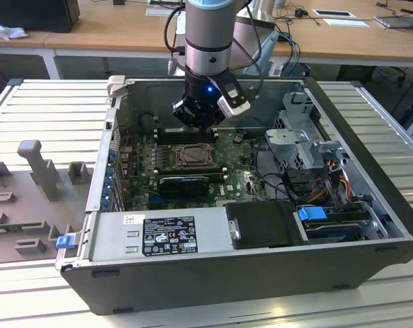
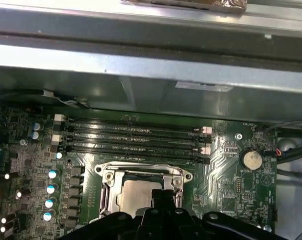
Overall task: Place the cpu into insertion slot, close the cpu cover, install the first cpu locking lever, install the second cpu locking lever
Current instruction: 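Install the second cpu locking lever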
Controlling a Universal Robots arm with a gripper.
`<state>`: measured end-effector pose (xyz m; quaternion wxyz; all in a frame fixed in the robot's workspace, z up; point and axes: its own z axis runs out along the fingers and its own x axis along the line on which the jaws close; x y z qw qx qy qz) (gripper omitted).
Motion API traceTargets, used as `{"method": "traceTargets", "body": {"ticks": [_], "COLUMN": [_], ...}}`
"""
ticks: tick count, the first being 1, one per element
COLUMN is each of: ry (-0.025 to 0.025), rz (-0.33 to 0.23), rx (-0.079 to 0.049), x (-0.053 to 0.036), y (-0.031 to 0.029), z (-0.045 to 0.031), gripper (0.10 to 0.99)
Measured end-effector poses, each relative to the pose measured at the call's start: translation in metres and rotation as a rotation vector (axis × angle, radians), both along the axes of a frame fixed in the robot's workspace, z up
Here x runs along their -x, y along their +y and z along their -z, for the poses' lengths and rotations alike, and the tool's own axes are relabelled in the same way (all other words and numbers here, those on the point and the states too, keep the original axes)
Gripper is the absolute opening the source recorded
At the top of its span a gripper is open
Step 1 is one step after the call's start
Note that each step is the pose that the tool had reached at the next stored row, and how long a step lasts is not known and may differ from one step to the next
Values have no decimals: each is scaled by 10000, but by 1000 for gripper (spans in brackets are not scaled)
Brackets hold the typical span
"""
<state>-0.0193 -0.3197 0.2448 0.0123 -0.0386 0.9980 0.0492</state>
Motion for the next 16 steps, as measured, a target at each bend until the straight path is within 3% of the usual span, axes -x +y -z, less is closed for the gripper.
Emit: {"method": "traceTargets", "body": {"ticks": [2,3,4,5,7,11,15,16], "ry": [0,0,20,111,200,203,201,202], "rz": [0,0,-1,0,0,-1,0,-6], "rx": [0,1,0,-2,-1,-6,-31,-59], "x": [0,0,-3,-4,-3,-4,14,44], "y": [-64,-126,-161,-175,-208,-352,-574,-584], "z": [0,1,5,17,37,58,65,66], "gripper": [106,106,106,106,106,106,106,106]}}
